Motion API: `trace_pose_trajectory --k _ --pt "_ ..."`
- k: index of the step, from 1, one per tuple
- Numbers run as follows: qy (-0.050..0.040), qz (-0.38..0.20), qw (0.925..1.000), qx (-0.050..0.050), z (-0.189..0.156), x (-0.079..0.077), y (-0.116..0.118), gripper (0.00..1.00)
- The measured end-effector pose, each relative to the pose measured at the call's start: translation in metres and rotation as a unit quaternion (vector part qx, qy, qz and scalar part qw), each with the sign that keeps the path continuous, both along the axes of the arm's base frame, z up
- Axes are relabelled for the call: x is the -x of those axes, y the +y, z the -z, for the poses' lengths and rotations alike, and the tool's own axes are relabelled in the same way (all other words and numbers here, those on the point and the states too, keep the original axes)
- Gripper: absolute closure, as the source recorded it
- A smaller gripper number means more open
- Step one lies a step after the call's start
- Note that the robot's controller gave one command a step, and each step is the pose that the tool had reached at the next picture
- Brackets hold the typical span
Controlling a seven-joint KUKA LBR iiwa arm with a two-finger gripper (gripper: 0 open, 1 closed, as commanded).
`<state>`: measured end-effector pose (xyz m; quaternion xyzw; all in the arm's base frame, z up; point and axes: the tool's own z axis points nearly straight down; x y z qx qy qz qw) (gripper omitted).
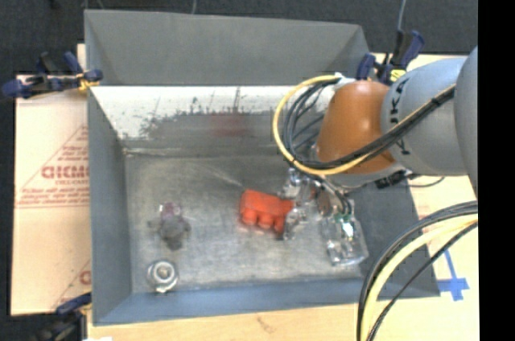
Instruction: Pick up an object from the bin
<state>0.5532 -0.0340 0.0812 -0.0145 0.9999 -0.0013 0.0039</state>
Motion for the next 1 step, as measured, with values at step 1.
trace_pose_trajectory --k 1 --pt "-0.0021 -0.024 0.9997 0.000 -0.1331 -0.0094 -0.0020 1.00"
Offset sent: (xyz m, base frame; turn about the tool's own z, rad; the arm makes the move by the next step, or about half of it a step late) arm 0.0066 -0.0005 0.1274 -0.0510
